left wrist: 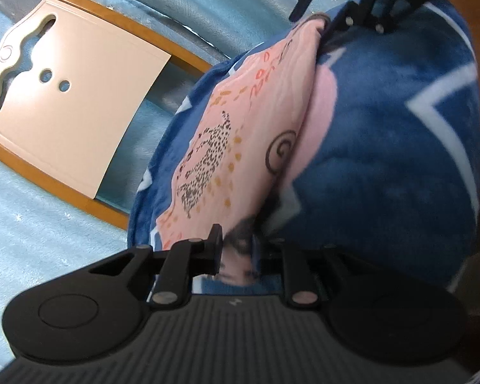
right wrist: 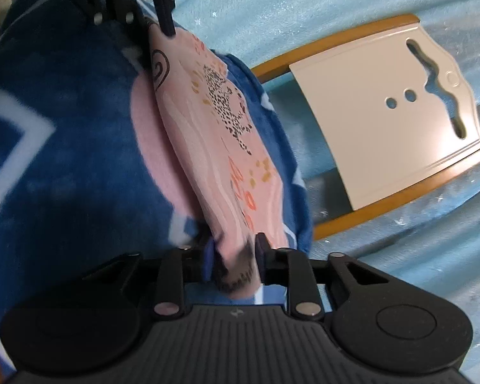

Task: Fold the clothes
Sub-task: 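Lower the held pants onto the blue fleece blanket with both grippers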

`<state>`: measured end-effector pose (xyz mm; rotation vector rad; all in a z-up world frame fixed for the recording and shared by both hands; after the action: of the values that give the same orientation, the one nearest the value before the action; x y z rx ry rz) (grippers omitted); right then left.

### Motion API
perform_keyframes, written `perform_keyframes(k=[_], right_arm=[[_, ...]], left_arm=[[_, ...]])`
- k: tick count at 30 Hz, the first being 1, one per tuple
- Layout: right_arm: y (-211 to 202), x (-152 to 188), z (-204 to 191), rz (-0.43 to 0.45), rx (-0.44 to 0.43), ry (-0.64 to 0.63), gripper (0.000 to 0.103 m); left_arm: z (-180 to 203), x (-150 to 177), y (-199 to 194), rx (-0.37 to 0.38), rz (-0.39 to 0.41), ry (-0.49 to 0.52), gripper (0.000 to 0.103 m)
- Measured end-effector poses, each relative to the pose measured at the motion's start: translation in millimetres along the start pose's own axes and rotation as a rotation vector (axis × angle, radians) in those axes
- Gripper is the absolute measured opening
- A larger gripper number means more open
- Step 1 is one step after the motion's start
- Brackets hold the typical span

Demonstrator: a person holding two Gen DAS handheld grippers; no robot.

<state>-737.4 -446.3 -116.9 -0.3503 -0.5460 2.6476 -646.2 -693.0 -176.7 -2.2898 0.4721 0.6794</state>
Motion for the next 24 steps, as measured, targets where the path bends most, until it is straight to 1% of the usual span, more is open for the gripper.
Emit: perform_keyframes(k=[2,5,7,8,9,10,11,12,15,21,22,23,24], right_arm=[[-4,-1,-3,-0.011,0.015,-0.024,0.028],[5,-5,-6,-0.02,0.007,-0.062,0.028],[7,-7,-5,-0.023,-0.002,-0.069,0.028],[8,-7,-4,-0.025,-0.011,-0.063,0.023],[9,-6,-3,-0.029,-0.023,-0.05,0.008],[9,-5,-3,-0.031,-0.03,-0.039,0.005],[7,-4,-3,-0.033,-0.029,-0.039,0.005],[4,-4,-3,-0.034,-0.029,-0.038,0.001],[-3,-4,-7,-0.03,-0.041,-0.026,0.0],[-3,2,-20,-0.048,-0.074,-0.027,0.0],[-5,3,-20,-0.049,-0.069,-0.021,0.0],[-6,4,-20,-0.05,-0.065,-0.016,0.013],[-8,5,-19,-0.05,-0.057,-0.011,0.028]], left_arm=[[0,3,-2,-0.006,0.005,0.007,0.017],[0,7,-6,-0.016,0.011,0.017,0.017],[0,10,-8,-0.022,0.016,0.024,0.012],[0,12,-9,-0.025,0.018,0.028,0.008],[0,13,-11,-0.028,0.021,0.031,0.007],[0,14,-12,-0.031,0.023,0.034,0.006],[0,16,-13,-0.034,0.025,0.038,0.006],[-1,17,-14,-0.037,0.027,0.041,0.006],[0,19,-14,-0.036,0.027,0.037,0.006],[2,24,-14,-0.033,0.027,0.029,0.006],[3,25,-14,-0.033,0.027,0.028,0.006],[3,25,-15,-0.032,0.027,0.026,0.006],[3,26,-15,-0.032,0.027,0.025,0.007]])
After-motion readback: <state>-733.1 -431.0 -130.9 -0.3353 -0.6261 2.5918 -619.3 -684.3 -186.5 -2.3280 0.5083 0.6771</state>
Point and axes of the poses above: each gripper's, at about its wrist camera, not at the fingertips, and y roughly the way its jaws point, z to its right, x to its underside, the point moved 10 cm from there along y, roughly the way its jaws point, and after that the axes turned 13 degrees about -y, right-handed, at the moved point
